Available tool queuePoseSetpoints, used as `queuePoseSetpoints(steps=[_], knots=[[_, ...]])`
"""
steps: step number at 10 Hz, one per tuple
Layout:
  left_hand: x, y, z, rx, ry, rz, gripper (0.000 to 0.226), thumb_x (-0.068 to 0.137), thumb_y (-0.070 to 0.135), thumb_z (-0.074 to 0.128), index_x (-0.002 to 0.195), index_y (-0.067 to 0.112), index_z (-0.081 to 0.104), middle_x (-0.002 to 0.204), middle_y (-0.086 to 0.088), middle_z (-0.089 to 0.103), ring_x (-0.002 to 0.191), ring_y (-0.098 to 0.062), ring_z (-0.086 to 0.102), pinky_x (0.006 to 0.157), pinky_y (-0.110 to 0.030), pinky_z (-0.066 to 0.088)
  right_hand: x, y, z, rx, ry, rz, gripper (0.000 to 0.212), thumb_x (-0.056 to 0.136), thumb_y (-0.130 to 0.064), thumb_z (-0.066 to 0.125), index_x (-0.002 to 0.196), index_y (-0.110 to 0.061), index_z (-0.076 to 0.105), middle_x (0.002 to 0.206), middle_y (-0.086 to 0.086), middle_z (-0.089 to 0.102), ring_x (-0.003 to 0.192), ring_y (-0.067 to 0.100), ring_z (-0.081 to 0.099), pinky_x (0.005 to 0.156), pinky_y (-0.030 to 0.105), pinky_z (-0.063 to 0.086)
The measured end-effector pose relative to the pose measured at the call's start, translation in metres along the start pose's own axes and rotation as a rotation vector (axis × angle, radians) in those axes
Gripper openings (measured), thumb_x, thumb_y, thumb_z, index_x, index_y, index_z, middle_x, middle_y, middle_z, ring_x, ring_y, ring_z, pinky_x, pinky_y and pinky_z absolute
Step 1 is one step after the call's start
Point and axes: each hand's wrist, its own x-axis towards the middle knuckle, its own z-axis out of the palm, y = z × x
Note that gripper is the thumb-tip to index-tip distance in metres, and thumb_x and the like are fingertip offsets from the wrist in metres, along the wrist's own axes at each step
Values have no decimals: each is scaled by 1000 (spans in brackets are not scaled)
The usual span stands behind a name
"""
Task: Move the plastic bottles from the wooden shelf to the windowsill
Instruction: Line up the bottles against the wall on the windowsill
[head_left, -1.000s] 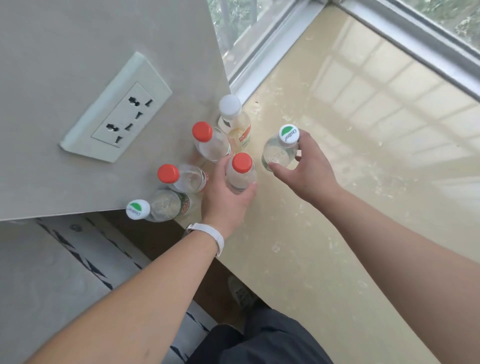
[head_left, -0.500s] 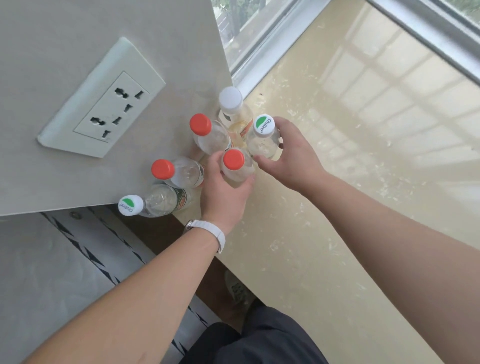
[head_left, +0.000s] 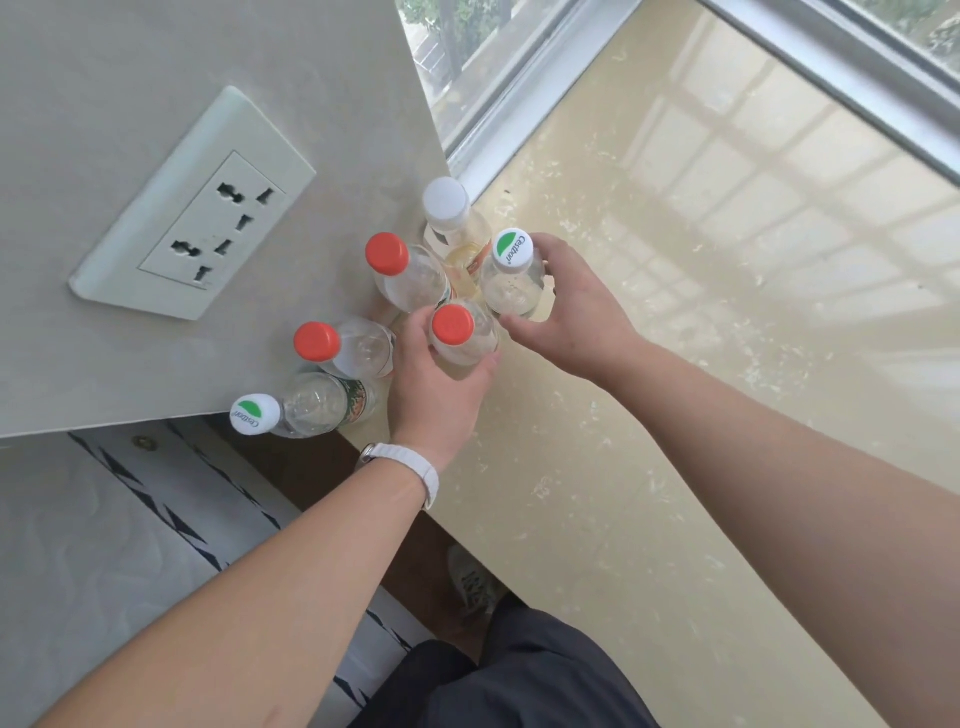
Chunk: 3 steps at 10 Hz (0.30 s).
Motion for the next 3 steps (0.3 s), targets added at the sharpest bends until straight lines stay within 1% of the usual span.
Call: queuePoseSetpoints(steps=[1, 2, 3], knots=[[-1, -2, -4, 9, -30, -4, 78, 71, 51, 84, 136, 35, 44, 135, 12, 56, 124, -8, 55, 103, -42, 49, -5, 0, -4, -23, 19, 29, 84, 76, -43, 76, 146, -29, 31, 144, -6, 44, 128, 14, 46, 102, 37, 43], [-2, -3, -11, 4, -52, 16, 79, 71, 53, 82, 138, 36, 44, 138, 14, 55, 128, -5, 52, 106, -42, 47, -14, -2, -12, -37, 55, 22, 83, 75, -51, 69, 146, -28, 32, 145, -5, 43, 129, 15, 46, 101, 37, 43], [-8, 1, -19, -4, -92, 46, 77, 74, 46, 82, 139, 33, 43, 141, 12, 53, 133, -7, 49, 110, -42, 43, -28, -9, -24, -86, 88, 3, 74, 82, -49, 63, 146, -27, 33, 146, -5, 43, 131, 17, 44, 102, 38, 41]])
